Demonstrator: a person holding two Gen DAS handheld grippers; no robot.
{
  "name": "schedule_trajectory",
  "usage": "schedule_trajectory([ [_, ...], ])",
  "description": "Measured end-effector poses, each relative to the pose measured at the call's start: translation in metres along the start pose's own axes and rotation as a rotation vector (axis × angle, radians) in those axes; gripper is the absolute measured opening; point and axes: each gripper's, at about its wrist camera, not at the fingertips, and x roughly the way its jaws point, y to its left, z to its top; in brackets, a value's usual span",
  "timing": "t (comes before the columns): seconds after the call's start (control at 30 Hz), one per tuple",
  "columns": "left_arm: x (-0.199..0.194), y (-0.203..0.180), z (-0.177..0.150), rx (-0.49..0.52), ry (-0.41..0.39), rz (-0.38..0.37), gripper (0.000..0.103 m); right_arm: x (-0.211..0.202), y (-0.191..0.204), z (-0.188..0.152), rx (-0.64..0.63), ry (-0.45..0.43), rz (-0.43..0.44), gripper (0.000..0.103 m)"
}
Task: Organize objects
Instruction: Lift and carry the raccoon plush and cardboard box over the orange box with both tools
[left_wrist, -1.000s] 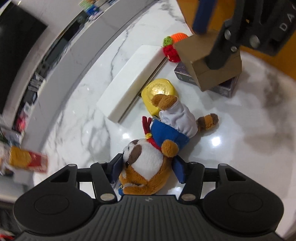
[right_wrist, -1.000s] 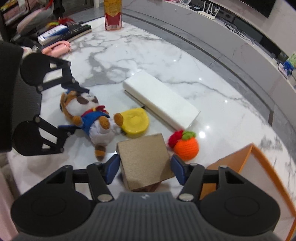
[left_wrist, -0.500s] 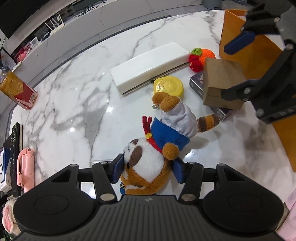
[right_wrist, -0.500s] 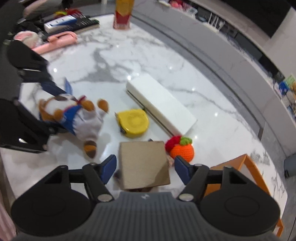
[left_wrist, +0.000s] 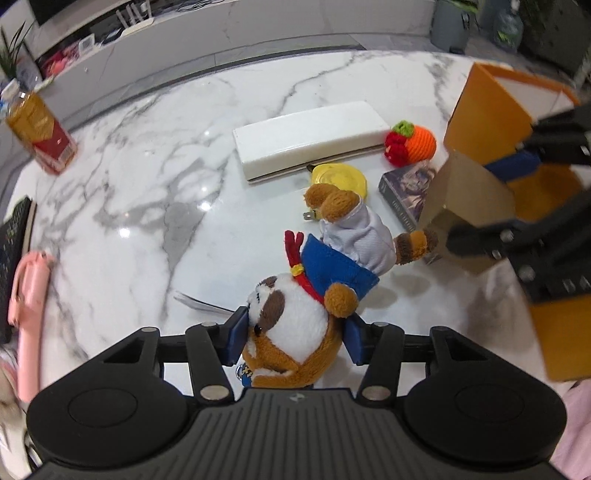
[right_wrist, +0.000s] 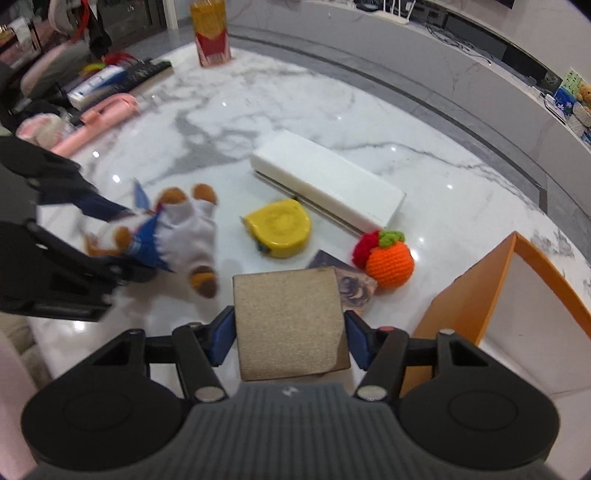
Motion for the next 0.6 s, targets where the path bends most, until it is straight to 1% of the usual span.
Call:
schedule_trajectory([
  [0.13,-0.016,0.001,-0.003,-0.057,-0.015,-0.048,0.060,-0.030,0.006,-0.006,0.021,-0.063,0.016,0.063],
  [0.23,-0.036,-0.004,-0.004,-0.062,-0.046,-0.077,0.060,-0.057,0.006,-0.014,0.043,-0.109,0.025,0.063],
  [0.33,-0.062,-0.018,0.001,-0.035,-0.089,-0.096,0.060,-0.087,-0.001,-0.024,0.065,-0.149,0.028,0.063],
  [0.47,-0.095,-0.044,0.013,-0.005,-0.145,-0.151,0.060,-0.130,-0.021,-0.041,0.103,-0.195,0.009,0.063],
  [0.53,-0.111,-0.064,0.022,0.039,-0.183,-0.164,0.060,-0.150,-0.034,-0.051,0.121,-0.211,-0.022,0.063],
  [0.6,-0.123,-0.086,0.031,0.089,-0.211,-0.176,0.060,-0.167,-0.050,-0.062,0.137,-0.221,-0.075,0.063],
])
